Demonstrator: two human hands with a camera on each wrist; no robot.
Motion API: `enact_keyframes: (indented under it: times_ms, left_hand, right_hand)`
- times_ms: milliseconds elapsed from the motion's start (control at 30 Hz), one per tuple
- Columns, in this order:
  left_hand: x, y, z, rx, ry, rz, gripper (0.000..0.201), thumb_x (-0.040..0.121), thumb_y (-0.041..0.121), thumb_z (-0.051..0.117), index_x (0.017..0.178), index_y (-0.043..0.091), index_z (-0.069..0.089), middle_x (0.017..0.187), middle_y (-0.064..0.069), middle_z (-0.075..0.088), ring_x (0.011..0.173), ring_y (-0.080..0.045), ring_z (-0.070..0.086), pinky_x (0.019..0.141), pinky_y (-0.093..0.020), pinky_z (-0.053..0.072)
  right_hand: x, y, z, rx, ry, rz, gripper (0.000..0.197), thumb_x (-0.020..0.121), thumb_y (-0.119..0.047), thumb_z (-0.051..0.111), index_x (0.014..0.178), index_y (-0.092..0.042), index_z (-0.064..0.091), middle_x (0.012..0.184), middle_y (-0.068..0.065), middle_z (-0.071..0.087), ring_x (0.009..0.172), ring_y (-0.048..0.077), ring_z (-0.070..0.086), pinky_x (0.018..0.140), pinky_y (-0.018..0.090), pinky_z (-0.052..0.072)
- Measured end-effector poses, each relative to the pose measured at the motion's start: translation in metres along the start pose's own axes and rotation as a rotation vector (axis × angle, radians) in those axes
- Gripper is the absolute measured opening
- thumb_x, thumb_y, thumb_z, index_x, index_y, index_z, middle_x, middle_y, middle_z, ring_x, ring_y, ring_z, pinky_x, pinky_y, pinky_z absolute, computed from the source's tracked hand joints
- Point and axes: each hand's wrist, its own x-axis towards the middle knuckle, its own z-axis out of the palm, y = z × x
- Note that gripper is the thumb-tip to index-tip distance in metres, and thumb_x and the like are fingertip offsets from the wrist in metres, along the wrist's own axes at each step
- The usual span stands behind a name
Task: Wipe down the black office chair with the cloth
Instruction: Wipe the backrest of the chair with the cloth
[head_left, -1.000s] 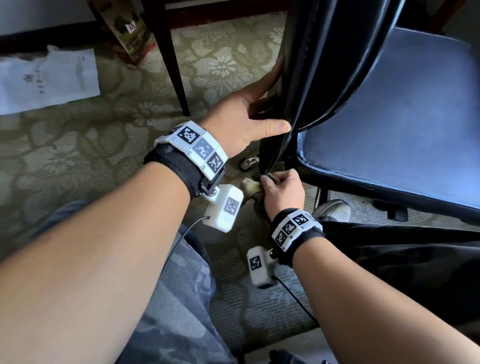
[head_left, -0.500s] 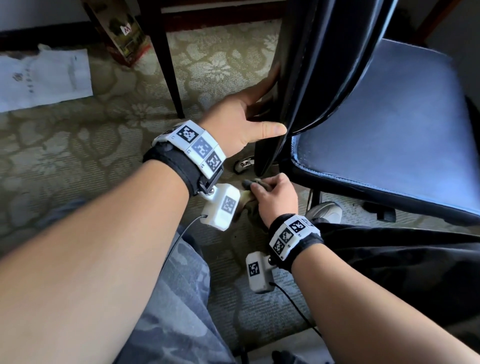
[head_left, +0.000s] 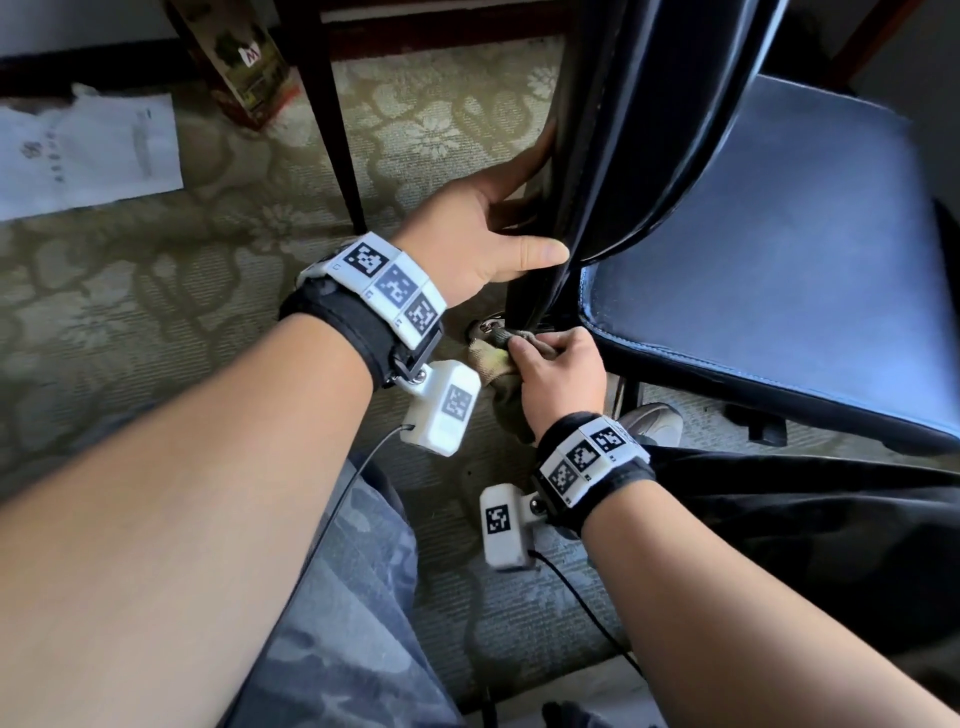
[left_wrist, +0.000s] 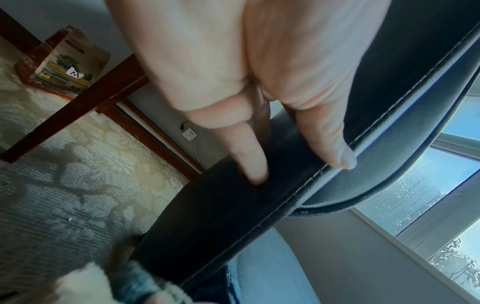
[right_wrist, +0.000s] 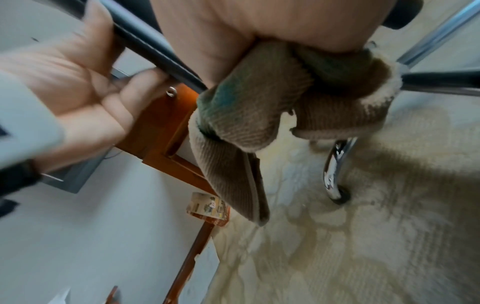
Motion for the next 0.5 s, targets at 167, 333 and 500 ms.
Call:
enact_keyframes:
  times_ms: [167, 333, 500]
  left_hand:
    - [-0.003, 0.000, 0.002, -0.037, -0.009, -0.035, 0.089, 0.089, 0.005, 0.080, 0.156, 0.044, 0.036, 0.123, 0.039, 0.065, 0.131, -0.003, 0.061, 0.092, -0.037, 0.060]
    - [-0.008, 0.007, 0.006, -0.262, 0.032, -0.102, 0.068, 0.090, 0.011, 0.075, 0.146, 0.040, 0.050, 0.125, 0.017, 0.074, 0.126, -0.012, 0.066, 0.105, -0.044, 0.056]
    - [-0.010, 0.018, 0.012, -0.442, 0.135, -0.167, 0.058, 0.088, 0.039, 0.068, 0.140, 0.013, 0.062, 0.131, -0.015, 0.072, 0.122, -0.032, 0.070, 0.101, -0.055, 0.058]
  right_hand:
    - [0.008, 0.017, 0.020, -0.037, -0.044, 0.097, 0.026, 0.087, -0.038, 0.079, 0.086, -0.024, 0.057, 0.086, -0.009, 0.067, 0.085, 0.011, 0.066, 0.078, 0.028, 0.050]
    - [0.008, 0.014, 0.021, -0.012, 0.004, 0.114, 0.026, 0.086, -0.037, 0.079, 0.084, -0.025, 0.056, 0.084, -0.009, 0.066, 0.084, 0.013, 0.066, 0.080, 0.031, 0.054]
    - [0.000, -0.014, -0.006, -0.004, 0.021, 0.017, 0.024, 0.087, -0.034, 0.078, 0.082, -0.025, 0.057, 0.082, -0.012, 0.064, 0.077, -0.001, 0.059, 0.075, 0.022, 0.045]
